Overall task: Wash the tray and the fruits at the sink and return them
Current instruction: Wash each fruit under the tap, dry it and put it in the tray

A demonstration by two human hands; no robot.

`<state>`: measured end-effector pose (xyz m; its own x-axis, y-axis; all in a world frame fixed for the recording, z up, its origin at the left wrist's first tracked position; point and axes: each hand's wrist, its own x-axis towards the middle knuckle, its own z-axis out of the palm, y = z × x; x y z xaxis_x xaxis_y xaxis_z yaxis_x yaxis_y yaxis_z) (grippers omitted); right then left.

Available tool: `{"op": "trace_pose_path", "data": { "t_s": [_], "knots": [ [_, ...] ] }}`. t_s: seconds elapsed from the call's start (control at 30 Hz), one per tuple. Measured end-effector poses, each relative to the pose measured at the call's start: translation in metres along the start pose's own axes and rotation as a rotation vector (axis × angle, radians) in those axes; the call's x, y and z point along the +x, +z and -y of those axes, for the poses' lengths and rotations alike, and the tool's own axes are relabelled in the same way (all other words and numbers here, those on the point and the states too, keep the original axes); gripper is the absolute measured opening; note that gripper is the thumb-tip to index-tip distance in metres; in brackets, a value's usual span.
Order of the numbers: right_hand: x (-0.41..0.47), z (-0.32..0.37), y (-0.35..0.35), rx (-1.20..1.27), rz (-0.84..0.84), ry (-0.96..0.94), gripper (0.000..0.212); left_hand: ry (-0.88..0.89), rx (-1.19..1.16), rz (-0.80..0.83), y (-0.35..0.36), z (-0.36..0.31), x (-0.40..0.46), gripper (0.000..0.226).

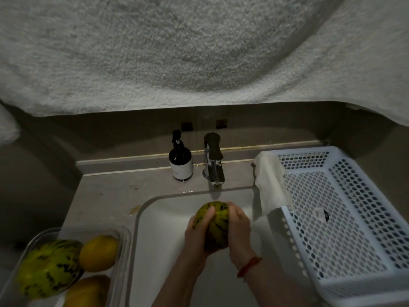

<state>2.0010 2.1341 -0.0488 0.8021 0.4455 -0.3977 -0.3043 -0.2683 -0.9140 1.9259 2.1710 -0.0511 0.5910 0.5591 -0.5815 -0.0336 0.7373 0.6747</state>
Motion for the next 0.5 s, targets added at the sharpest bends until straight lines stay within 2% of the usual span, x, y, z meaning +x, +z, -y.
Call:
{"op": "trace_pose_path", "data": {
  "t_s": [0.1,0.2,0.27,0.33,0.4,0.47,0.5],
  "knots": [
    [-0.013,-0.005,-0.006,0.053,0.131,-0.007,0.007,0.195,0.168,-0.096,-0.009,-0.003,0.0,0.049],
    [-0.022,-0.011,-0.011,0.241,0.331,0.215,0.047,0.353,0.357,-0.092,-0.021,-0.013,0.006,0.033],
    [-0.023,-0.008,-0.014,0.268,0.421,0.392,0.058,0.401,0.463,-0.014,-0.025,-0.021,0.011,0.028],
    [-0.019,-0.004,-0.015,0.23,0.407,0.467,0.063,0.394,0.565,0.06,-0.025,-0.025,0.014,0.028],
    [-0.013,0.001,-0.014,0.01,0.343,0.363,0.062,0.329,0.517,0.086,-0.025,-0.024,0.014,0.032],
    [-0.008,0.003,-0.017,-0.377,0.314,0.107,0.052,0.206,0.355,0.095,-0.028,-0.024,0.012,0.041],
    [-0.006,0.004,-0.02,-0.46,0.326,0.037,0.048,0.133,0.284,0.115,-0.03,-0.022,0.012,0.044]
  ]
}}
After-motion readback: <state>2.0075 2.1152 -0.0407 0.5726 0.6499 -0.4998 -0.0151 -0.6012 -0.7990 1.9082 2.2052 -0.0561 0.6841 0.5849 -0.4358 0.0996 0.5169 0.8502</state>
